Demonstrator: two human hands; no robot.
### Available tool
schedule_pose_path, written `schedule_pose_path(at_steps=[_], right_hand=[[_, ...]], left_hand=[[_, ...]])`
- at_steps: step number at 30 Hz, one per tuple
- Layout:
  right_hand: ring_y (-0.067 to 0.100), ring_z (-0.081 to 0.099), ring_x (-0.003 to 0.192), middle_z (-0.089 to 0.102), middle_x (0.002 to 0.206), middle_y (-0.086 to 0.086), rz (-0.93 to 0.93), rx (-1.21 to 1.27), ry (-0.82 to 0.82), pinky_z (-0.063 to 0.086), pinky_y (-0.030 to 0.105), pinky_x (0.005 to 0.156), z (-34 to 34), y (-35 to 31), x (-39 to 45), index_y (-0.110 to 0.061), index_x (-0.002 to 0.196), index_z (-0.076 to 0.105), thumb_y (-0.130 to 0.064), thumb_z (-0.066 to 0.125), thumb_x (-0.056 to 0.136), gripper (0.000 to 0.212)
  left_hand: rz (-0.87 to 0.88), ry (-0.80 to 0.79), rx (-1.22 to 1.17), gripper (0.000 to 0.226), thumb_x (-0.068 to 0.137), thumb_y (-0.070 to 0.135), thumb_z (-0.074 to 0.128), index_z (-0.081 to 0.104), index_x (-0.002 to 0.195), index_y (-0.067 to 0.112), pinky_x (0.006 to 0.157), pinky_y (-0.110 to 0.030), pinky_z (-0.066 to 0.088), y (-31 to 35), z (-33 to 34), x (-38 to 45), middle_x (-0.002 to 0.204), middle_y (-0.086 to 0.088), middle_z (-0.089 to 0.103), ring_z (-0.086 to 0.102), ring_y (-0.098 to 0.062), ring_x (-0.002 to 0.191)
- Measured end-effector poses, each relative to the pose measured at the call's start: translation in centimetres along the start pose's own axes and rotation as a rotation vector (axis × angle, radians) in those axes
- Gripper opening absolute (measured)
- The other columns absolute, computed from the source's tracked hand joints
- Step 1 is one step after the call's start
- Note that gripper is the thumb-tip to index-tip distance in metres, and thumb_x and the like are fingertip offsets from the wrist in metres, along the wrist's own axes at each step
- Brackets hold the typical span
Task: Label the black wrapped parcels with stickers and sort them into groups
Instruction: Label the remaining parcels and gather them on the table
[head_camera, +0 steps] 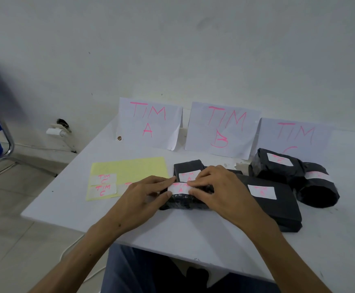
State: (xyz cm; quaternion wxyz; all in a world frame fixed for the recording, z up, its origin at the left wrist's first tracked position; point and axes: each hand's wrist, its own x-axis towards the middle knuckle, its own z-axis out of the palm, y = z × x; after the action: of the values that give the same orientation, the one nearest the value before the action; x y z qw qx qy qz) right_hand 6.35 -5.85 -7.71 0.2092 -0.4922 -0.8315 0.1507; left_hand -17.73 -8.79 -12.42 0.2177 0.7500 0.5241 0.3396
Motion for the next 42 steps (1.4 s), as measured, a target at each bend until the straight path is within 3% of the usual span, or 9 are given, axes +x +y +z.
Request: schedule_pose_path(at_steps=[4,14,19,24,27,30,34,39,42], right_hand=[[-0.001,0.048,0.114,0.064,0.119,-0.022,-0.023,-0.065,-0.051,0.041,0.021,0.088,-0.3,0.3,0.1,-0.045,0.121,0.072,-0.054,0.061,0.095,0.030],[-0.002,0.042,0.127,0.055,0.140,-0.021,-0.055,-0.024,-0.170,0.037,0.020,0.104,-0.8,1.4,-0.9,-0.041,0.147,0.051,-0.052,0.072,0.088,0.063],[-0.005,0.036,0.138,0.044,0.152,-0.022,-0.021,0.175,0.006,0.030,0.023,0.116,-2.5,2.4,-1.6,-0.042,0.154,0.037,-0.051,0.078,0.083,0.082],[-0.002,0.049,0.129,0.052,0.145,-0.020,0.128,0.312,0.257,0.036,0.006,0.102,-4.7,4.7,-2.2,-0.032,0.150,0.046,-0.034,0.076,0.090,0.068],[-0.001,0.055,0.121,0.057,0.139,-0.018,0.195,0.323,0.289,0.043,0.011,0.098,-5.5,6.1,-3.1,-0.029,0.144,0.053,-0.028,0.074,0.093,0.055],[-0.005,0.058,0.114,0.061,0.129,-0.019,0.220,0.297,0.324,0.046,0.010,0.095,-5.7,7.6,-4.4,-0.026,0.137,0.058,-0.026,0.073,0.093,0.047],[-0.013,0.057,0.106,0.060,0.112,-0.028,0.269,0.299,0.419,0.045,0.001,0.085,-6.0,9.5,-5.9,-0.025,0.126,0.063,-0.022,0.074,0.093,0.035],[0.002,0.065,0.102,0.069,0.109,-0.011,0.357,0.322,0.610,0.051,0.006,0.080,-7.0,12.6,-7.4,-0.019,0.117,0.067,-0.014,0.070,0.095,0.023],[0.003,0.067,0.092,0.071,0.102,-0.008,0.396,0.298,0.793,0.052,0.009,0.078,-8.1,14.7,-8.6,-0.017,0.109,0.069,-0.009,0.064,0.096,0.016]], left_hand=[[0.035,-0.058,0.090,0.059,0.092,0.042,0.067,0.047,0.147,0.040,0.091,-0.013,0.048,-0.3,0.0,-0.2,0.125,0.022,0.058,0.058,0.002,0.106],[0.075,-0.038,0.071,0.062,0.082,0.039,0.081,0.060,0.139,0.031,0.086,-0.021,0.058,0.6,-0.5,0.5,0.116,0.016,0.061,0.062,-0.005,0.103],[0.048,0.088,-0.045,0.057,0.077,0.032,0.086,0.066,0.130,0.027,0.081,-0.025,0.062,2.2,-1.2,2.3,0.112,0.012,0.066,0.065,-0.007,0.104],[-0.066,0.208,0.032,0.046,0.078,0.039,0.084,0.067,0.119,0.027,0.082,-0.030,0.060,3.9,0.4,5.8,0.102,0.009,0.067,0.065,-0.009,0.095],[-0.111,0.080,0.220,0.053,0.081,0.052,0.075,0.061,0.123,0.023,0.084,-0.031,0.053,3.9,2.3,7.1,0.105,0.005,0.064,0.063,-0.015,0.094],[-0.117,-0.071,0.385,0.072,0.083,0.063,0.067,0.047,0.139,0.021,0.094,-0.034,0.047,4.7,4.0,7.4,0.123,0.001,0.056,0.055,-0.024,0.114],[-0.002,-0.036,0.385,0.097,0.085,0.062,0.065,0.024,0.157,0.010,0.121,-0.042,0.027,6.7,5.1,7.8,0.156,-0.007,0.035,0.028,-0.027,0.145],[0.183,0.002,0.216,0.062,0.096,0.045,0.061,0.041,0.147,0.017,0.109,-0.021,0.032,10.4,7.2,9.2,0.146,0.004,0.044,0.037,-0.014,0.138],[0.311,-0.057,0.162,0.046,0.098,0.040,0.059,0.050,0.138,0.021,0.103,-0.023,0.042,13.0,9.9,10.6,0.135,0.007,0.053,0.050,-0.011,0.123]])
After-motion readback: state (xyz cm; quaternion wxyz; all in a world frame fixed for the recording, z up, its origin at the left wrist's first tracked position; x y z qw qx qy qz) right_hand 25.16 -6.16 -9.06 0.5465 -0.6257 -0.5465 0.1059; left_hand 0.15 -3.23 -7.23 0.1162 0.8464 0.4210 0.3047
